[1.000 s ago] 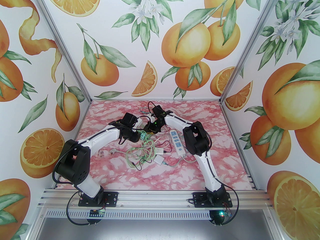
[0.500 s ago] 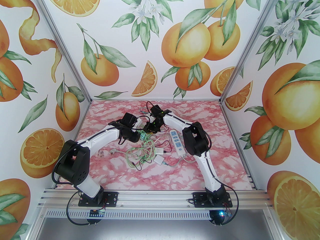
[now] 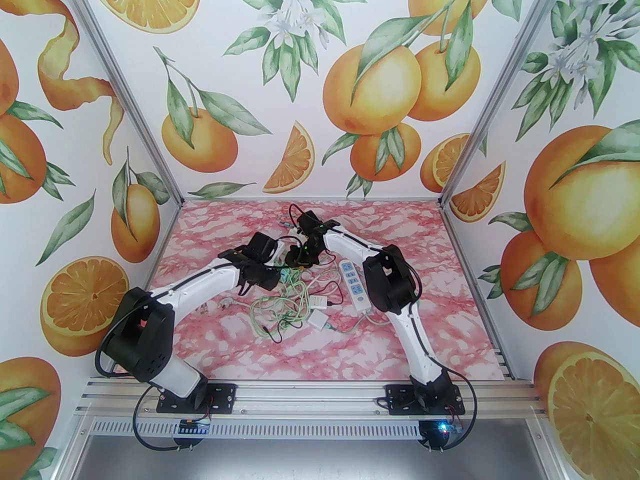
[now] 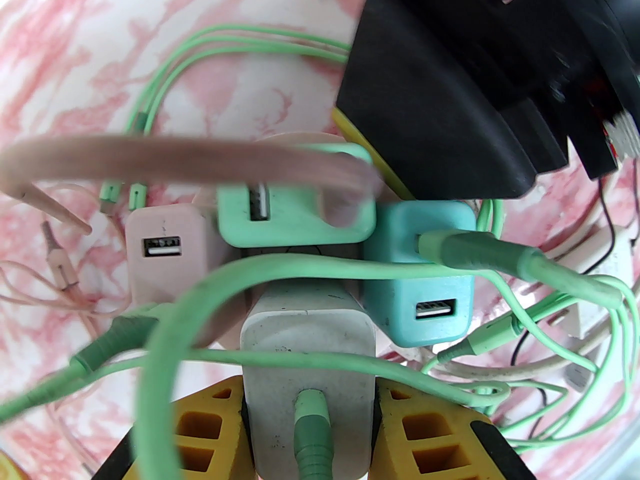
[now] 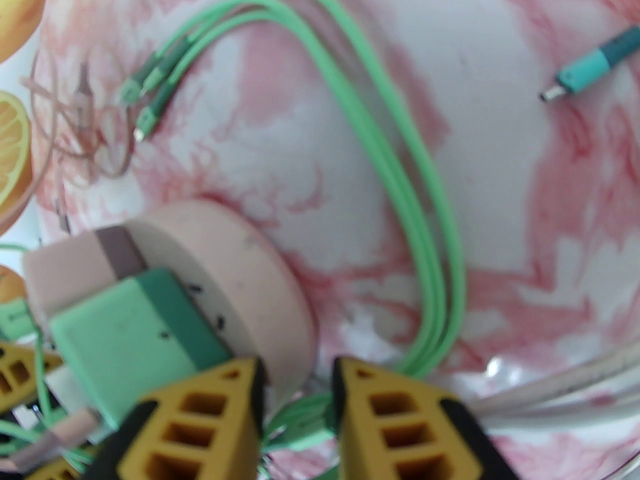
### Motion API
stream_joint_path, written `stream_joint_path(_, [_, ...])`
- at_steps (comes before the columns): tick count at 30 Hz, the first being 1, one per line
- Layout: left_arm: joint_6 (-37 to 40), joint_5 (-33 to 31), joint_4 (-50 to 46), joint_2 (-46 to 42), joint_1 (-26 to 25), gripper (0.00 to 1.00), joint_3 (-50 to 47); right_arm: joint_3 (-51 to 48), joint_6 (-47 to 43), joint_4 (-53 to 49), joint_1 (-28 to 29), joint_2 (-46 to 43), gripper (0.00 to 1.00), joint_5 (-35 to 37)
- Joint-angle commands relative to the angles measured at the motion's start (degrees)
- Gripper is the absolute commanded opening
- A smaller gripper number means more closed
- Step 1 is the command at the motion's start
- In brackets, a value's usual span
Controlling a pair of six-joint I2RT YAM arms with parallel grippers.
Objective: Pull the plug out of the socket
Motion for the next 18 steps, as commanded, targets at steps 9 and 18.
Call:
stream_joint_path(9, [-3.43,0.38,7.11,-3.74,-0.28,0.01,-1.12,-1.51,-2.07,-9.49,3.03,6.15,0.30,7.30])
stream_joint_path(18, [-6.56,11.94,6.91,-5.20,7.48,0.01,-1.28,-1.54,-2.25,-9.52,3.45,6.37,0.30,7.50])
